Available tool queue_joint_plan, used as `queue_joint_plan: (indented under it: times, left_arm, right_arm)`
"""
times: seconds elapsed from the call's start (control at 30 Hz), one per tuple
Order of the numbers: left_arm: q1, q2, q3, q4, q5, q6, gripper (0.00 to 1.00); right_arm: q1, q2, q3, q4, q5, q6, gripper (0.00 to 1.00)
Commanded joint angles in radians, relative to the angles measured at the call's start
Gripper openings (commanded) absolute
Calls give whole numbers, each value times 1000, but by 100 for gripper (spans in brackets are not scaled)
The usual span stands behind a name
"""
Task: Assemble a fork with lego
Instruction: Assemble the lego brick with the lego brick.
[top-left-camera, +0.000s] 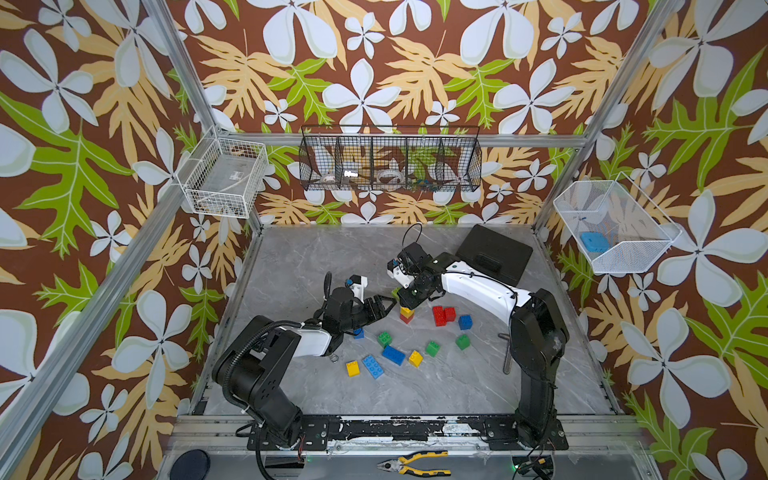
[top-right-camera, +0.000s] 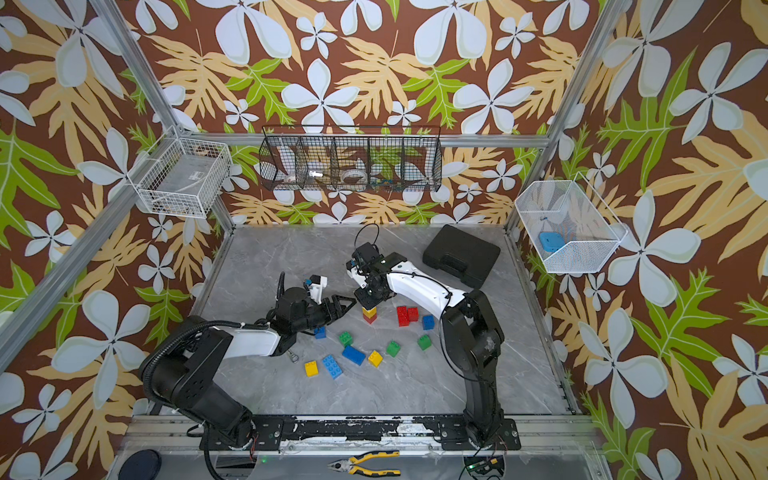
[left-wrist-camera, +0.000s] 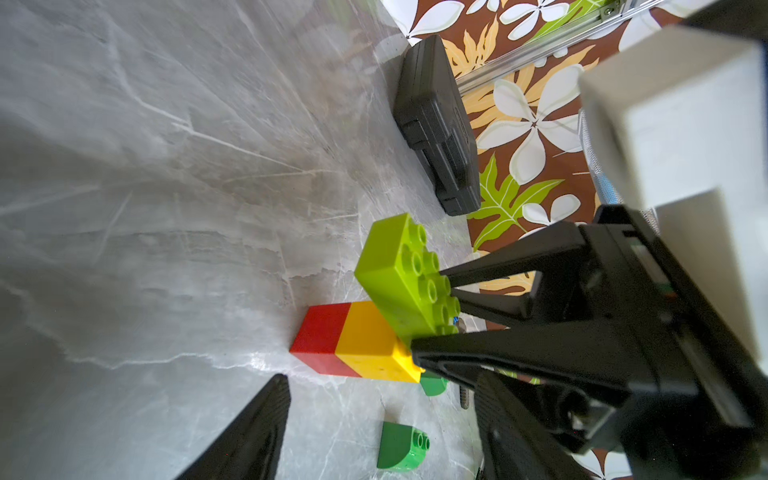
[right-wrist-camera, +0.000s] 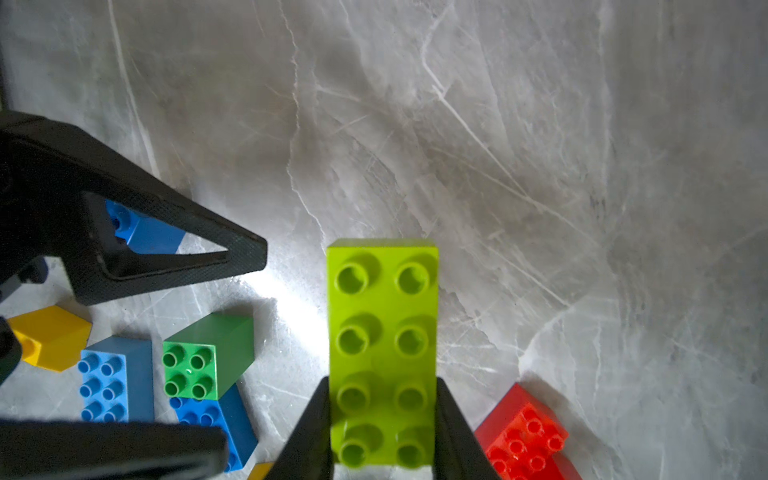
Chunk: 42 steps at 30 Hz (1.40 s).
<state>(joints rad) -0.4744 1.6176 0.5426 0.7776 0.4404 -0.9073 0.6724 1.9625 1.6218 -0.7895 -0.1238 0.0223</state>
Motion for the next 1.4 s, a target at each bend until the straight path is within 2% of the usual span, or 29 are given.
queue_joint_plan:
  times: [0.0, 0.77, 1.37]
  left_arm:
    - [-1, -4, -2, 9, -12, 15, 72]
    - [-6, 7, 10, 2, -3, 19, 69]
    - [-7, 11, 7, -4, -7, 22, 69]
  right_arm:
    - [1, 7, 0, -33, -3, -7, 21]
    - [6, -23, -29, -27, -17, -9, 21]
    - [9, 16, -36, -76, 32, 8, 21]
